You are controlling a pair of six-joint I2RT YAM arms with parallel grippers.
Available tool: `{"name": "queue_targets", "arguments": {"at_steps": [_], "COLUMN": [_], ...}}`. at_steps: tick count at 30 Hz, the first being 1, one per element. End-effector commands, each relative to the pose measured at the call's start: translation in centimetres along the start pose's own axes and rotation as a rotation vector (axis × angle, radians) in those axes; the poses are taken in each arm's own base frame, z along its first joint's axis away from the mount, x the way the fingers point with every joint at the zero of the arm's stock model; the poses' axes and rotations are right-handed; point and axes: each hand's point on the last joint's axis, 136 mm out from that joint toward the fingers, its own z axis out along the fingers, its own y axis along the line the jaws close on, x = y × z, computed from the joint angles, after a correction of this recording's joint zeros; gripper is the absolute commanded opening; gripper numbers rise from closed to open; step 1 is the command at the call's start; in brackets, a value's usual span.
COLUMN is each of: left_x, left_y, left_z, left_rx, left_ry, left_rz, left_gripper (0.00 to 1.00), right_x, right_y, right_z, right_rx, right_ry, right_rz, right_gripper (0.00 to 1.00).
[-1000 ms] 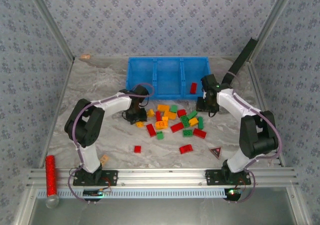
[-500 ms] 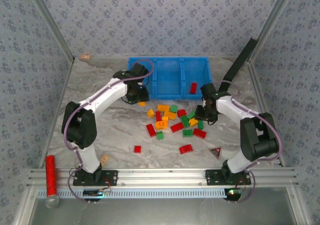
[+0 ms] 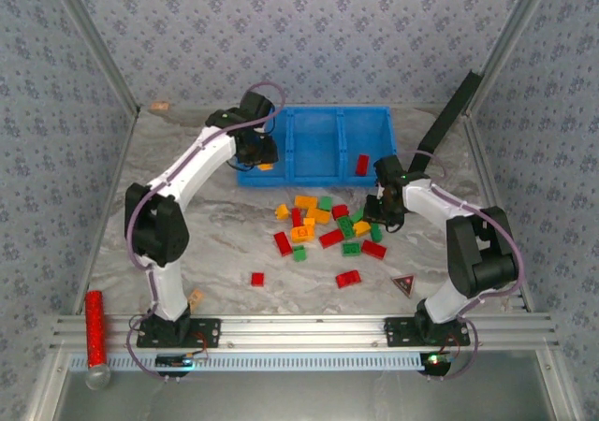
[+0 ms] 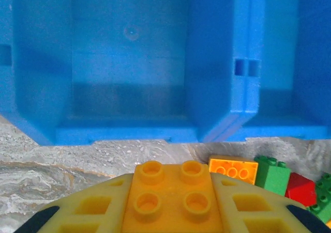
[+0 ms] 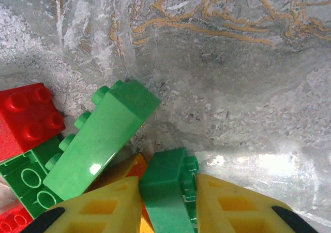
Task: Sort the legos into containers by color
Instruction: Place the lego in the container, then pick up the lego from the middle-right of the table.
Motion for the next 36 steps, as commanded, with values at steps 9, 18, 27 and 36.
{"name": "queue_targets", "arguments": {"at_steps": [9,18,27,36], "left_x": [-4.1,-6.0,-6.0,-4.5], "left_y": [0.5,1.2,1.8,2.7], "left_z": [0.6,2.6,7.4,11.5], "left_rx": [-0.006,-0.021,-0.067,-0.101], "left_ry": [-0.065,-0.079,-0.027,0.045], "left_rz": [0.013,0.013,0.034,0.029], "left_gripper": [0.23,0.23,0.24,0.33], "right_x": [4.0,5.3,4.7,0.7], "right_y": [-3.3,-4.2,-4.0,-2.7], "right_z": [1.3,2.3,1.2,-4.9], "right_rx": [0.125,0.155,0.16,0.152], "right_ry": [0.129,0.165,0.142,0.01], "right_rz": [0.032,0.055,0.047,0.022], "right_gripper": [0.42,0.36,0.22,0.18]}}
